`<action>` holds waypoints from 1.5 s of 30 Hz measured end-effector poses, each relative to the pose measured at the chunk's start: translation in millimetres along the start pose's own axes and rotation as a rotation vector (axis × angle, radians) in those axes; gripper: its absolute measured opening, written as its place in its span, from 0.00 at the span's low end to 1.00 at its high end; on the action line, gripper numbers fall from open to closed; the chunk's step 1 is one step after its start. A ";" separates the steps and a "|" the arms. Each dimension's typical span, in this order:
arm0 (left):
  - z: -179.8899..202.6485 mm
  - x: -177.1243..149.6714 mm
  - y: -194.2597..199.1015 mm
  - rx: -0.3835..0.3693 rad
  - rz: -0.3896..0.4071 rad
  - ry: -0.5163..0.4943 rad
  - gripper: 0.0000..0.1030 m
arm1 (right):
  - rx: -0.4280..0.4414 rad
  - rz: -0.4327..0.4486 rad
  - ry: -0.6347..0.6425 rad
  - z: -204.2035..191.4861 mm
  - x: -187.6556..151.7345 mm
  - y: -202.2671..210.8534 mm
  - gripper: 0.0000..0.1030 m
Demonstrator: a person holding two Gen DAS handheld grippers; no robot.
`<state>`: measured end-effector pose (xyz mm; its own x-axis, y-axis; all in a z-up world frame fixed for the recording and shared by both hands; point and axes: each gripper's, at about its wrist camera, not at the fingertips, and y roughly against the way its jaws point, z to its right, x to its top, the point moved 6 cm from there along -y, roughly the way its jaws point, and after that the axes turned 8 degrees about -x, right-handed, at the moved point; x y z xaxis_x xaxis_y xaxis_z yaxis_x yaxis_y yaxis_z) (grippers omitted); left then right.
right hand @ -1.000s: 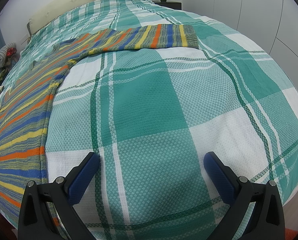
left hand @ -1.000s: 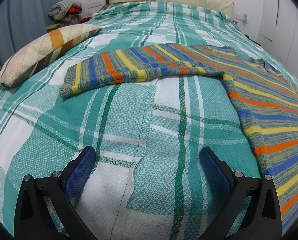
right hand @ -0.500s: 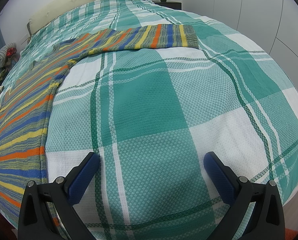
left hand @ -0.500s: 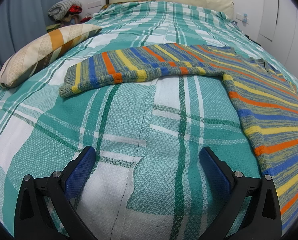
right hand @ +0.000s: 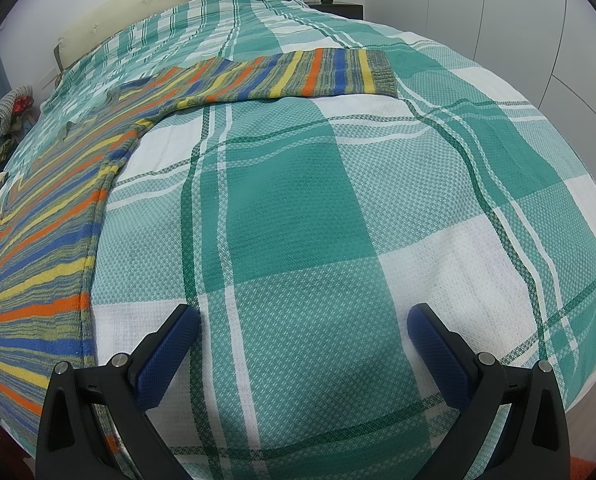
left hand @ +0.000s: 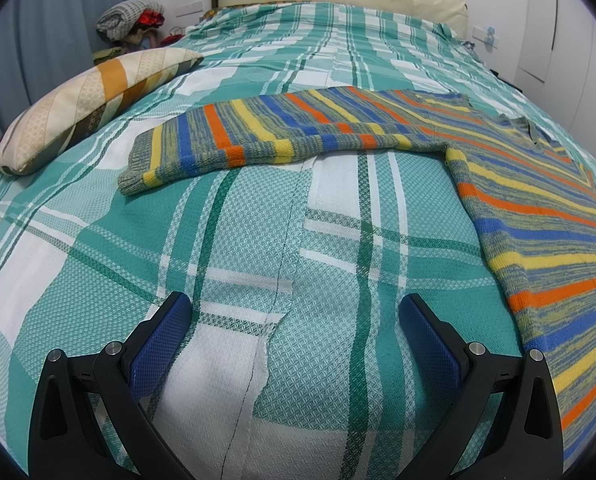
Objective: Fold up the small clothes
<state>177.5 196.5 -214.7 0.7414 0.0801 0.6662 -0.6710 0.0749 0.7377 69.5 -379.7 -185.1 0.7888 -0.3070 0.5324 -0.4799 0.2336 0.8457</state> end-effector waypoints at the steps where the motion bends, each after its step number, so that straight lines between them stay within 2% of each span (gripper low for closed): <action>1: 0.0 -0.1 0.0 0.000 0.000 0.000 1.00 | 0.002 -0.001 0.000 0.3 -0.1 -0.2 1.00; 21: -0.1 0.1 0.1 0.005 0.002 -0.003 1.00 | -0.010 0.006 0.010 1.0 1.2 -3.2 1.00; 24: 0.1 0.1 0.0 0.005 0.002 -0.003 1.00 | -0.006 -0.015 0.011 1.4 3.1 -3.5 1.00; 28: -2.5 2.2 -2.8 -0.003 -0.003 0.004 1.00 | 0.127 -0.077 -0.043 12.4 29.2 0.9 0.99; 30: -2.9 2.6 -5.5 -0.006 0.001 0.006 1.00 | 0.171 -0.042 -0.095 31.2 62.4 3.8 0.99; 34: -6.6 2.9 -6.3 -0.038 -0.028 0.040 1.00 | 0.245 0.046 -0.349 96.0 134.2 -5.7 0.99; 36: -8.3 3.9 -7.4 -0.047 -0.053 0.059 1.00 | 0.347 0.045 -0.492 123.6 162.3 -25.5 0.98; 37: -8.2 3.6 -7.7 -0.049 -0.055 0.058 1.00 | 0.421 0.007 -0.544 127.9 169.4 -38.0 0.96; 38: -7.0 2.6 -7.2 -0.049 -0.050 0.053 1.00 | 0.525 -0.086 -0.623 129.7 171.6 -58.4 0.88; 40: -5.0 0.7 -6.3 -0.040 -0.031 0.044 1.00 | 0.601 -0.203 -0.752 128.6 163.2 -80.3 0.77; 42: -3.4 -0.7 -5.0 -0.030 -0.013 0.036 1.00 | 0.660 -0.242 -0.760 116.7 158.7 -87.6 0.77; 43: -3.0 -1.2 -4.6 -0.026 -0.005 0.033 1.00 | 0.668 -0.253 -0.722 108.5 159.9 -92.1 0.77; 45: -3.1 -1.9 -3.6 -0.025 -0.001 0.032 1.00 | 0.629 -0.193 -0.664 106.1 172.7 -97.3 0.77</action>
<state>178.5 199.2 -218.9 0.7417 0.1117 0.6614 -0.6705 0.1001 0.7351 211.7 -553.3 -171.6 0.5883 -0.7983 0.1289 -0.6364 -0.3588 0.6828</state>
